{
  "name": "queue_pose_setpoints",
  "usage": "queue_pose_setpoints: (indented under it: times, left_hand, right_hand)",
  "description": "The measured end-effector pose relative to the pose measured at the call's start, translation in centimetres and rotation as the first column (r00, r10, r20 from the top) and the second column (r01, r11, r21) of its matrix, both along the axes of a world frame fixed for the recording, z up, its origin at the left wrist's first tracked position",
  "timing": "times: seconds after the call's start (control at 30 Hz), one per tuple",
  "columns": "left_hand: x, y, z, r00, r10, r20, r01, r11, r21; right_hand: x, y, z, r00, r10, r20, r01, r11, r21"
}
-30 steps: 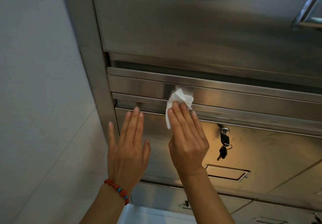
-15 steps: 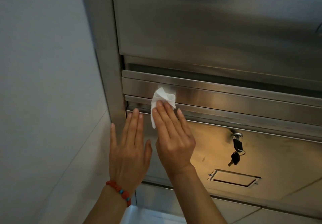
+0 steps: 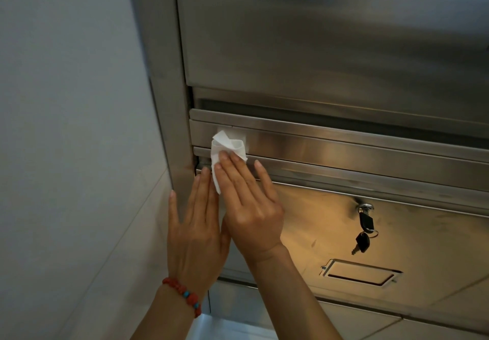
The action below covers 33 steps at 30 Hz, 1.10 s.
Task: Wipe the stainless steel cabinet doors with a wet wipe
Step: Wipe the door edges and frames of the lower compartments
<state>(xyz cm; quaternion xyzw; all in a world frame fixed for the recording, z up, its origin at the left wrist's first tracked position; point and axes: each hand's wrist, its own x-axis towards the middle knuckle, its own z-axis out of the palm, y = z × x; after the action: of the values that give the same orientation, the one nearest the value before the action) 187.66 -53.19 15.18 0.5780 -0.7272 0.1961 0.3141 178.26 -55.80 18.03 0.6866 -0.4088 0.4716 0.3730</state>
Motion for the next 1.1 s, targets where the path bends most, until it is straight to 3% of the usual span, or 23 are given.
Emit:
queue_pose_setpoints:
  times: [0.83,1.1]
  left_hand:
    - [-0.2,0.0,-0.2,1.000,-0.017,-0.018,0.017,1.000,0.013]
    - [-2.5,1.0,0.3,0.996,-0.080,-0.050,0.080,0.997,-0.003]
  right_hand:
    - [-5.5,1.3,-0.7,0.996,-0.090,-0.023,0.090,0.996,-0.006]
    - [-6.1,2.4,-0.6,0.994,-0.097,0.052,0.095,0.995,0.039]
